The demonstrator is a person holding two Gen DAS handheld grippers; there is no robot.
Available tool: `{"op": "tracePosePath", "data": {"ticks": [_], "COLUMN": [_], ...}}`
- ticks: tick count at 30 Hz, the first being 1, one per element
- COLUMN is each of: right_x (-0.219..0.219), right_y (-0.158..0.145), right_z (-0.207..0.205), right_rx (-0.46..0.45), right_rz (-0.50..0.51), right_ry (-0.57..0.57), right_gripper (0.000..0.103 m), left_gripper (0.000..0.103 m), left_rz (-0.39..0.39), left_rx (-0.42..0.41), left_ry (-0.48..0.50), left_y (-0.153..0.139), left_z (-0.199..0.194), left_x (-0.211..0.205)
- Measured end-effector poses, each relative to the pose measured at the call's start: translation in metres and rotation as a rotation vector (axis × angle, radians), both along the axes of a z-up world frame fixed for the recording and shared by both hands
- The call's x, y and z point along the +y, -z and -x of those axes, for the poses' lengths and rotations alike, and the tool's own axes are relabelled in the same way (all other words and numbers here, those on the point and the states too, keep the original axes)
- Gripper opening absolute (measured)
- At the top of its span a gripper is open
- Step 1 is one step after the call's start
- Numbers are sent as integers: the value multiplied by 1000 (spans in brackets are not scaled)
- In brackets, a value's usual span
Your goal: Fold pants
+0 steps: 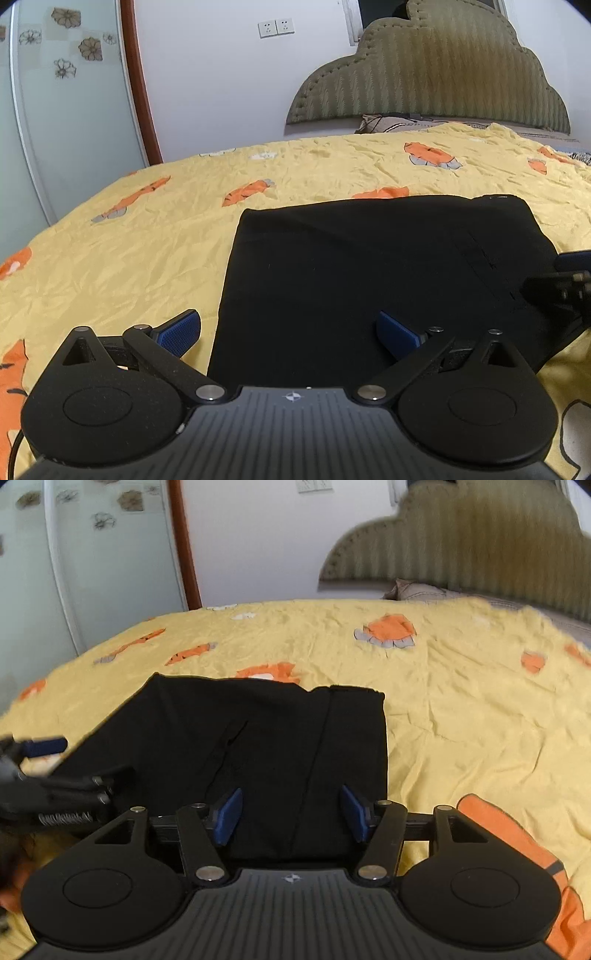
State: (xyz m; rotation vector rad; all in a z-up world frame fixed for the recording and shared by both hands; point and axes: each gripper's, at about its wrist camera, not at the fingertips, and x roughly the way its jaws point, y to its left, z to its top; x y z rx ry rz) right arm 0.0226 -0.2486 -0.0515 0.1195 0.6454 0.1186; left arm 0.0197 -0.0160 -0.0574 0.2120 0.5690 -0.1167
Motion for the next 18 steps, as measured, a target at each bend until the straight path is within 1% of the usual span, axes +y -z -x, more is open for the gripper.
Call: {"op": "tracePosePath", "data": {"ticks": [3,4,7,9,10,11,12,14,15,16,17,18], "right_x": [6,4,-11,-19,-21,-19,-17,-12,-12,-15,-20,-25], "right_y": [-1,-4,-19,-26,-28,-27,-24,-16,-12,-9,-7,-8], "right_z": [8,9,4,-9,-19,-30,-41,-62,-70,-75,-80,-82], "right_rx": [7,11,-18,-31,-15,7,22,71,80,77,88,90], "right_rz": [76,75,2,-17,-10,7,36,86,101,98,81,62], "right_ry": [-44,-46,-38,-41,-71,-120,-154,-164,-176,-168,-145,-127], "right_gripper": [59,59,59,60,65,68,68,69,71,79,80,80], "left_gripper": [103,102,102,103,103,103,103,103,102,102,102,102], "left_rz": [38,49,74,66,62,52,37,-15,-34,-9,12,16], "left_rx": [26,33,48,59,63,77,107,219,264,246,224,222], "left_ry": [9,9,44,61,59,62,69,94,90,79,69,70], "left_y": [-5,-9,-24,-35,-38,-40,-39,-25,-17,-15,-18,-21], "left_z": [0,-1,-12,-25,-32,-40,-48,-65,-70,-66,-61,-60], "left_x": [8,10,6,-1,-5,-8,-13,-23,-25,-22,-19,-19]}}
